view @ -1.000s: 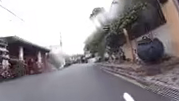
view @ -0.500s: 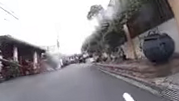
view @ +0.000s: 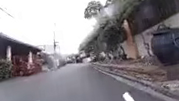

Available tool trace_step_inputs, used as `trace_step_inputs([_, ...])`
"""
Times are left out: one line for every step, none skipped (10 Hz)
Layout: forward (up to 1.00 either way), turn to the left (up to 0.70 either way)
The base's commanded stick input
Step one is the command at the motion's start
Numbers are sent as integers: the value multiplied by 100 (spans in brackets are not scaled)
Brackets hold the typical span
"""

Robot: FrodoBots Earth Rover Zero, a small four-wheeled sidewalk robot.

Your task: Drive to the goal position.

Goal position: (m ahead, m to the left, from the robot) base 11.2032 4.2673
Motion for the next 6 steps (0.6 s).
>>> trace_step_inputs([85, -11])
trace_step_inputs([85, -7])
trace_step_inputs([85, -4])
trace_step_inputs([85, 0])
trace_step_inputs([85, 0])
trace_step_inputs([85, 0])
